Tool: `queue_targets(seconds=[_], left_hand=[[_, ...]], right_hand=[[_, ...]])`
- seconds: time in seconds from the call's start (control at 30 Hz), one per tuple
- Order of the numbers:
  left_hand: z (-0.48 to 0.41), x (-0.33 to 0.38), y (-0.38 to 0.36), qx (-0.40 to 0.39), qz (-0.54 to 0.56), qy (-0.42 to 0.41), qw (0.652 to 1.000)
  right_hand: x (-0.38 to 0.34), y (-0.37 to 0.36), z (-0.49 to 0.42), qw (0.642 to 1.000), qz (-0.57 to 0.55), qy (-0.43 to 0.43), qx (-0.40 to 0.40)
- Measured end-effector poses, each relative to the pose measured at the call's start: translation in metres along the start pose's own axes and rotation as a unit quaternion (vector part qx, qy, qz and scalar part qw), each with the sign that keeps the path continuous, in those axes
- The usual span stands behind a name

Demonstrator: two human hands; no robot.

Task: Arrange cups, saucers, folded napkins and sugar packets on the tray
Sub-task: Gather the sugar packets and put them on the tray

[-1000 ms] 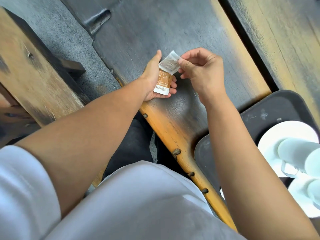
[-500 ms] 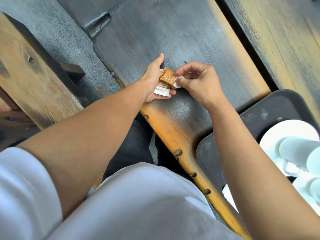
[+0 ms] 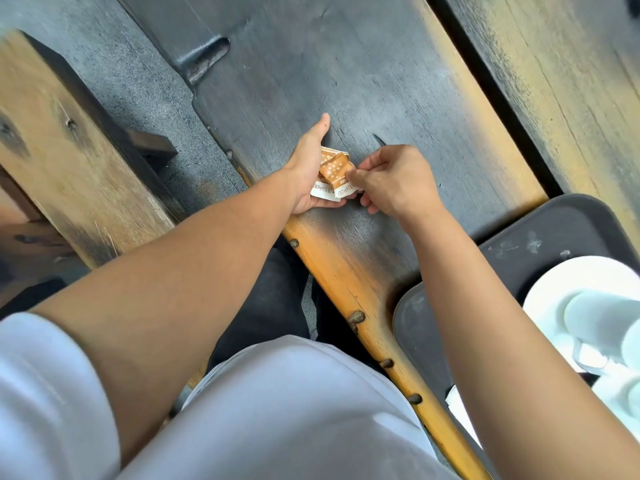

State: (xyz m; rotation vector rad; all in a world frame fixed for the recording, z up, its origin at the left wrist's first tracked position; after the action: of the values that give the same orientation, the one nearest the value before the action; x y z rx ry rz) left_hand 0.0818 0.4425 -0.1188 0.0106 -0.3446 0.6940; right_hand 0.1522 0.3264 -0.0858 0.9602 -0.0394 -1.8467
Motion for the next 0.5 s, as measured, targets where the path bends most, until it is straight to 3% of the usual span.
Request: queue_targets(seconds=[0.2, 0.5], left_hand=[[-0.003, -0.001, -0.001, -0.025, 0.031, -0.001, 0.999], [-0.005, -0.001, -0.002, -0.088, 0.072, 0.004, 0.993]], right_hand=[[0.001, -0.011, 0.007, 0.993, -0.099, -0.03, 0.06], [-0.002, -0.015, 0.022, 0.969, -0.208, 0.04, 0.126]])
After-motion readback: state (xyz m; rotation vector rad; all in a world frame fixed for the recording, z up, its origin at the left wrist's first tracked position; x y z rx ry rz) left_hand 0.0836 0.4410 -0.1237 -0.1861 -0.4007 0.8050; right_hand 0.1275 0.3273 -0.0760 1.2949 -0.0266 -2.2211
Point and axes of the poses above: each hand's wrist, its own z-axis away from the middle knuckle, its own y-axis out of the back of the hand, x = y × z, the point moved 2 cm from there along -z, towards the middle knuckle, and after that the axes turned 2 degrees about z, right-handed, at the moved point
